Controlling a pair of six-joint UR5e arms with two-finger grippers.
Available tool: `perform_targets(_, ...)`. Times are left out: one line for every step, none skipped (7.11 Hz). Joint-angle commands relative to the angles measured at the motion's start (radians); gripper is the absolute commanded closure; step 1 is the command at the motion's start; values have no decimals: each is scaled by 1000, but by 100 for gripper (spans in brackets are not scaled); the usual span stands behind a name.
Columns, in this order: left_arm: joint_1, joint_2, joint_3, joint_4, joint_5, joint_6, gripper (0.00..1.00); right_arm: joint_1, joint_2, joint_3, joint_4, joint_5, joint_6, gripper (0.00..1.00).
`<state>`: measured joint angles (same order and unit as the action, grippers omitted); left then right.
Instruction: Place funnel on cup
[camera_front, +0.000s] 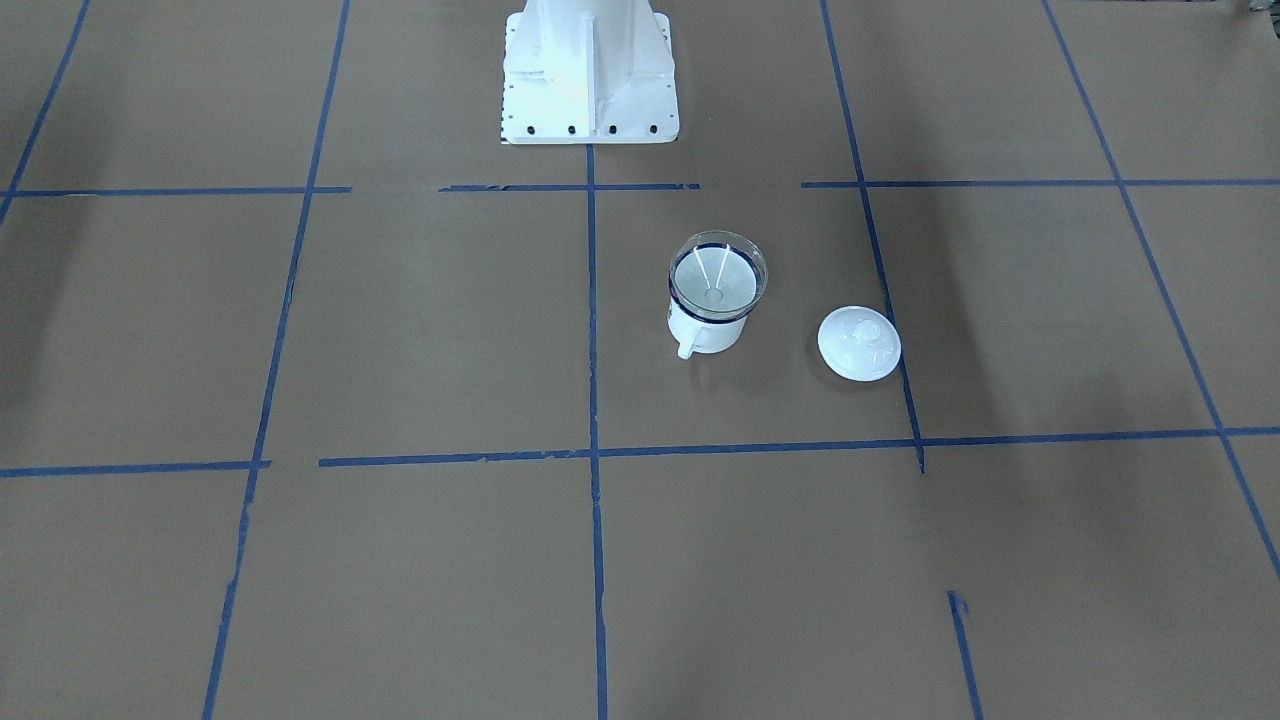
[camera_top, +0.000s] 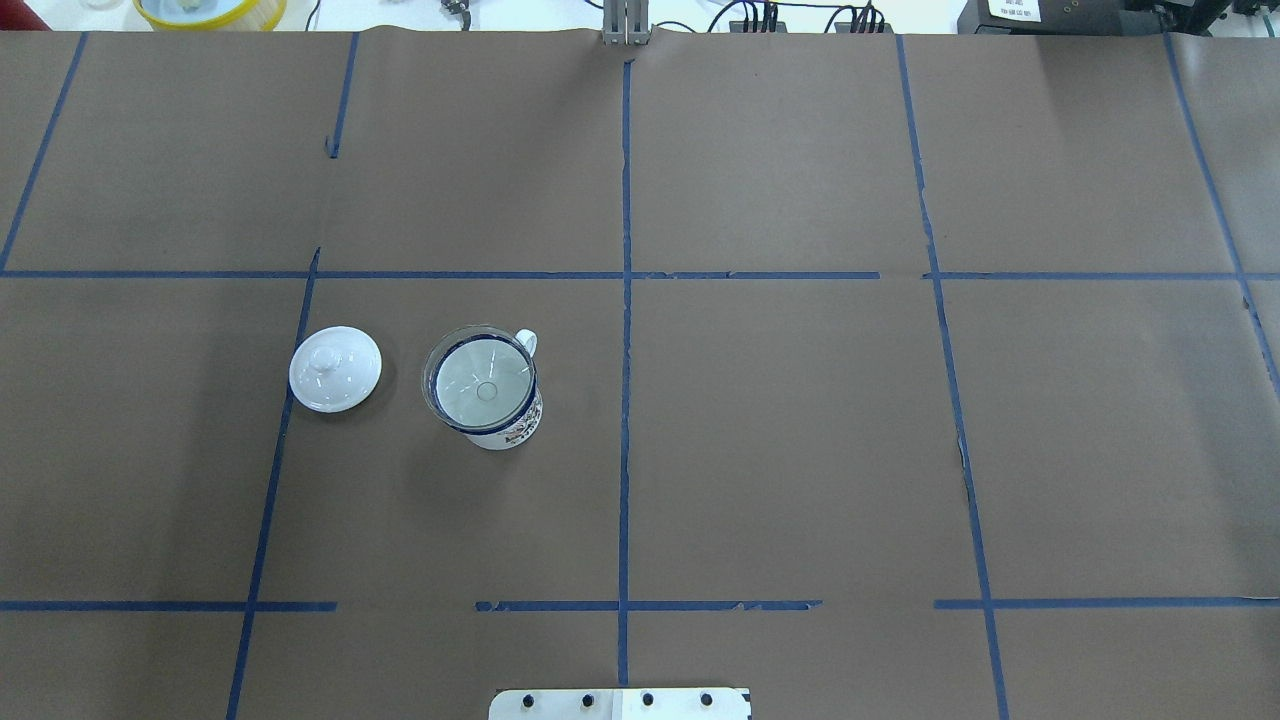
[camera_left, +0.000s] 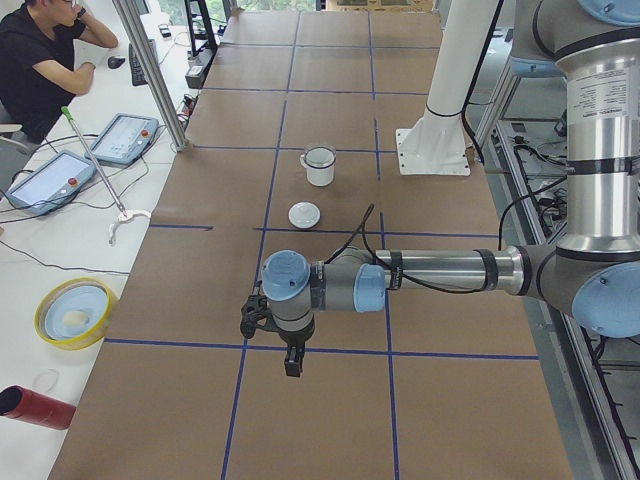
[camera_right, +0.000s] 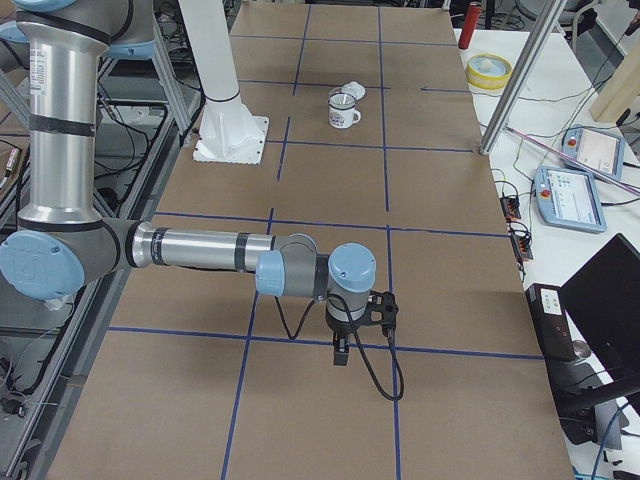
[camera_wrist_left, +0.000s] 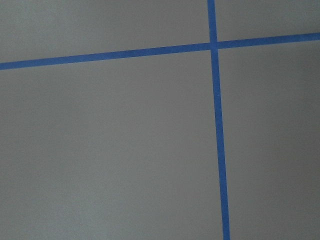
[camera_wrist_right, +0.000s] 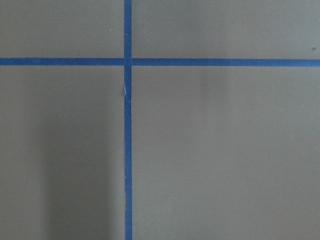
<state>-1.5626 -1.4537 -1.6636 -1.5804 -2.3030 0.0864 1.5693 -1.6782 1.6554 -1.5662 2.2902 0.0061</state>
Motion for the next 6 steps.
perform_targets(-2, -1, -1, -1, 1, 1, 0, 0, 0, 0, 0, 0, 0, 0)
perform_targets(-8, -2, -1, -3, 2, 1, 0, 0, 0, 1, 0, 0, 0, 0)
perform_targets(-10, -2, -2, -3, 2, 0, 0, 0, 0, 0, 0, 0, 0, 0)
perform_targets(-10, -4, -2, -3, 2, 1, 0, 0, 0, 0, 0, 0, 0, 0)
perform_targets(-10, -4, -4, -3, 2, 0, 0, 0, 0, 0, 0, 0, 0, 0)
perform_targets(-10, -5, -4, -3, 2, 1, 0, 0, 0, 1, 0, 0, 0, 0)
